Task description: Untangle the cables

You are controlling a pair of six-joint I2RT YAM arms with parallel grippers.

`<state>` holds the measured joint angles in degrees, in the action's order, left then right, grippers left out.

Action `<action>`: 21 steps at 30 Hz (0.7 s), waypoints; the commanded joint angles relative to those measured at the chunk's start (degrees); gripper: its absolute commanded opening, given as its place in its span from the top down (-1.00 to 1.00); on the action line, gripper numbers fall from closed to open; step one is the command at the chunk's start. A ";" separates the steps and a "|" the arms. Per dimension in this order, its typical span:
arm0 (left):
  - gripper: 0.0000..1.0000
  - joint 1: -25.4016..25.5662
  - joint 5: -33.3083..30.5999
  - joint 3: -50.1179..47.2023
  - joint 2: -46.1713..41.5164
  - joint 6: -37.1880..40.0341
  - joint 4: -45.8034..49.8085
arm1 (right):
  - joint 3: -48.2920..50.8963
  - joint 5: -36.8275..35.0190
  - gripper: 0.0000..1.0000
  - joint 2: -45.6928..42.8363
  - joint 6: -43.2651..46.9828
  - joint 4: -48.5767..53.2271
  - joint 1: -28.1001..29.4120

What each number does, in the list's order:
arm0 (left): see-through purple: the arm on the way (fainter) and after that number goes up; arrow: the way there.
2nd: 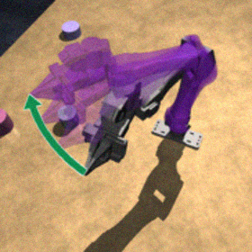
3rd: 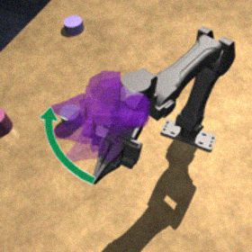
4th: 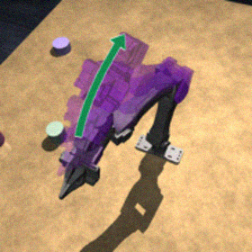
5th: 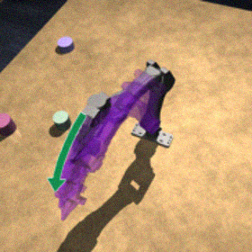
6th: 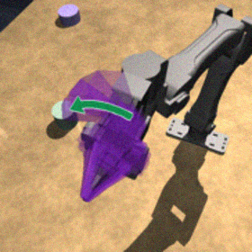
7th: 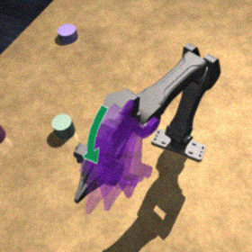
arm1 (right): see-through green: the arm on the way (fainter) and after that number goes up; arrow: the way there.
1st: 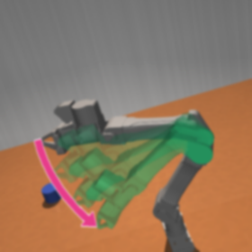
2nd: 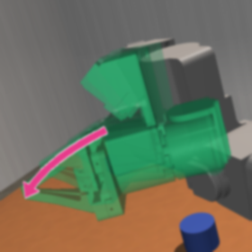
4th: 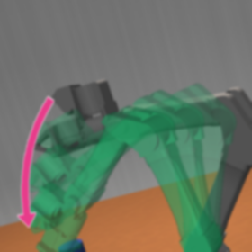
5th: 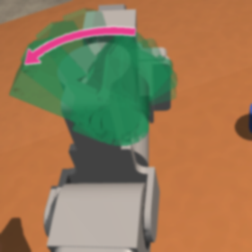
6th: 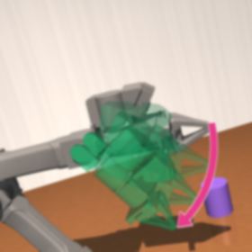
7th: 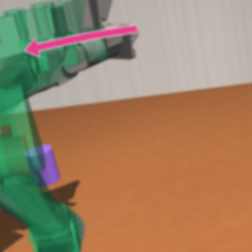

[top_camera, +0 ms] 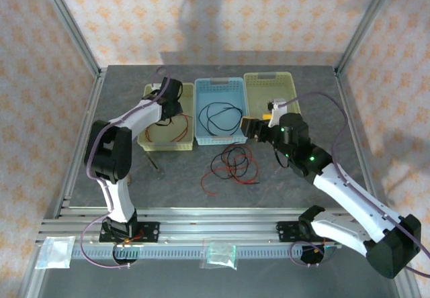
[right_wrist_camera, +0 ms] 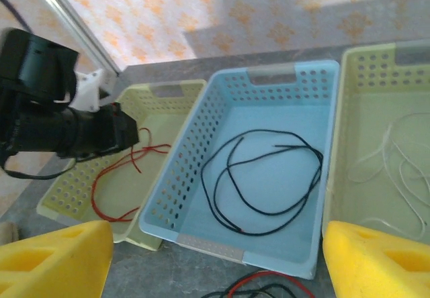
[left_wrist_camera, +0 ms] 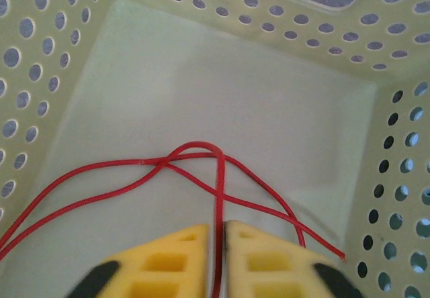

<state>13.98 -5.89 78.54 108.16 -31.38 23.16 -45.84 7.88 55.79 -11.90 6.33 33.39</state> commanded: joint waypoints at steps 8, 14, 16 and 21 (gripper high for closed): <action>-0.08 -0.61 0.64 3.18 -0.51 -0.44 3.91 | -5.34 -10.56 -1.00 6.55 -12.71 13.16 0.28; -0.71 -0.61 0.34 4.11 -2.89 -0.45 4.84 | -6.01 -9.42 -0.99 5.03 -13.23 12.77 0.28; -0.84 -0.62 0.98 4.55 -3.66 -0.44 5.25 | -5.81 -9.35 -0.99 5.36 -12.64 13.96 0.04; -0.99 -0.31 3.77 3.68 -8.36 0.87 3.72 | -9.86 -7.11 -0.90 10.43 -13.65 23.13 -2.14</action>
<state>13.82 -3.53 81.12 104.57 -31.46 26.61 -52.97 0.49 64.34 -24.56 23.14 32.36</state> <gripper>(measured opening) 0.990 0.965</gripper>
